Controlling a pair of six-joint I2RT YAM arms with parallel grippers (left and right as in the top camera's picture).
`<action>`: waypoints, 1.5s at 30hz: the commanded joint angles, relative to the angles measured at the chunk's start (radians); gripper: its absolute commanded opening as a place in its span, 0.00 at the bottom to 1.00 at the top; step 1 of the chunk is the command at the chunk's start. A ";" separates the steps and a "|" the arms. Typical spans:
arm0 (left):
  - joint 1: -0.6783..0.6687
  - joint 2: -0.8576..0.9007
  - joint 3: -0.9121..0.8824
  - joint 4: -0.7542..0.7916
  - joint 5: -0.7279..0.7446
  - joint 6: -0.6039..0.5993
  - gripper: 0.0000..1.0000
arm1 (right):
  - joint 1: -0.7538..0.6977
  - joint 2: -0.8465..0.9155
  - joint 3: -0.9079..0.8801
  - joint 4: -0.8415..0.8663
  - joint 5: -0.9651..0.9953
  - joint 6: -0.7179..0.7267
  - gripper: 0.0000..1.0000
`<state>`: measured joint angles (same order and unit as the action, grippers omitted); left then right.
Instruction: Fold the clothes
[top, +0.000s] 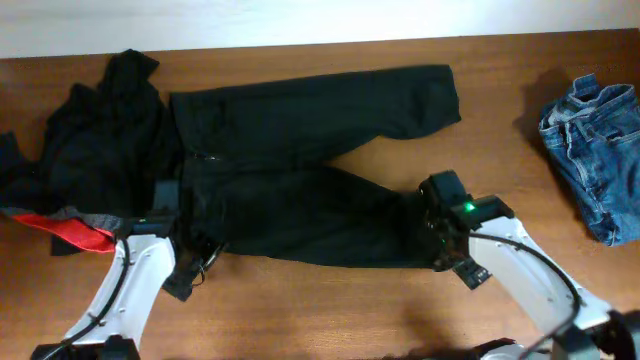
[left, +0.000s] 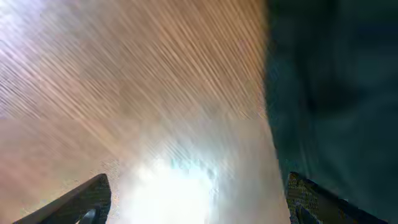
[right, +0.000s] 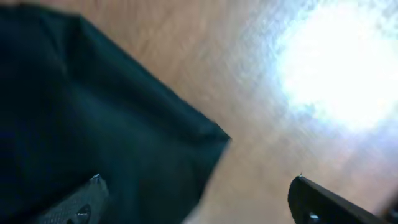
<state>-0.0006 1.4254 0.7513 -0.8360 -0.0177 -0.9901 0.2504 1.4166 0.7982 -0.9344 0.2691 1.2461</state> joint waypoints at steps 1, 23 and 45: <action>0.000 0.007 -0.076 0.103 -0.082 -0.245 0.89 | 0.003 0.071 -0.019 0.043 0.069 0.053 0.98; -0.010 0.170 -0.197 0.710 0.047 -0.255 0.68 | 0.004 0.128 -0.021 0.104 0.058 0.025 0.98; -0.044 0.197 -0.197 0.662 0.025 -0.140 0.01 | 0.004 0.128 -0.021 0.102 0.008 -0.091 0.04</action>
<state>-0.0319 1.5597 0.6117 -0.1379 0.0109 -1.2186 0.2504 1.5330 0.7860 -0.8295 0.2874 1.1656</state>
